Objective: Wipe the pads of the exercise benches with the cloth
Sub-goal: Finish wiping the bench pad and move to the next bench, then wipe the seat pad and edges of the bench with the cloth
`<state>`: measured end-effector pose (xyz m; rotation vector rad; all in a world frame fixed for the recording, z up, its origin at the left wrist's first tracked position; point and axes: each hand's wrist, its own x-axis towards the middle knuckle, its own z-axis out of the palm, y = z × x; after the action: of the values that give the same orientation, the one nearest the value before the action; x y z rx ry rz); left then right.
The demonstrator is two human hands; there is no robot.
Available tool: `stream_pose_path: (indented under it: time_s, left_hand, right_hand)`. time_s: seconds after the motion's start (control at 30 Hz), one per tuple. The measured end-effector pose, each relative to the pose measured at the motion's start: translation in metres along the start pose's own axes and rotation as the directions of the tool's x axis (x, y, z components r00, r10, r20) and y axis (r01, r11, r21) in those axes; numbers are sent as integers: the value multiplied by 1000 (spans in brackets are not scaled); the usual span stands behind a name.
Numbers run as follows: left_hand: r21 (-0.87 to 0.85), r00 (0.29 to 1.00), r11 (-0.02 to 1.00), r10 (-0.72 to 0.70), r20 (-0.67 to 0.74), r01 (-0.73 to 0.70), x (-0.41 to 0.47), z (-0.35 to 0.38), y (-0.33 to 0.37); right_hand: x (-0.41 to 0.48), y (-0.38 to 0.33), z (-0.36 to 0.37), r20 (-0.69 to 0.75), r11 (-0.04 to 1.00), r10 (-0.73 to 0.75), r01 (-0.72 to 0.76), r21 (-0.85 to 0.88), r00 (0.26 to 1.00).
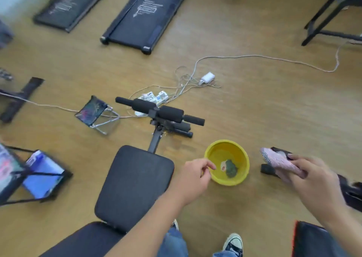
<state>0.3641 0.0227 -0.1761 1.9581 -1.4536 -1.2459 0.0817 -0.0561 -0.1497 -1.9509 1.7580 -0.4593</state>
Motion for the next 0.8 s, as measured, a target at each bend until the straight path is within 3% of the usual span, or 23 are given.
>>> stream_pose_path:
  time_s: [0.13,0.27,0.37,0.5,0.67,0.73,0.8]
  left_hand:
    - [-7,974,983,-182,-135,183,-3,-56,-110]
    - [-5,918,941,-333,-217,340,-11,-100,-227]
    - [68,878,904,-388,-280,421,-20,-120,-307]
    - [362,860,792,-375,-348,492,-40,-134,-391]
    - [188,750,726,-633,-194,661,-66,-139,-455]
    - [151,739,724,-665,-106,673,-74,-137,-462]
    - [110,729,723,-684,-21,682,-80,-134,-465]
  right_hand:
    - [24,-51,133,215,993,-95,77,90,972]
    - [23,-91,267,404,940,-340,307,146,849]
    - [26,-118,349,343,894,-447,413,172,826]
    - [9,-127,435,287,895,-446,425,135,848]
    - [-53,-118,477,188,896,-443,440,57,877]
    - [-90,-120,484,230,830,-555,549,95,799]
    - [-131,-120,487,368,715,-687,674,185,627]
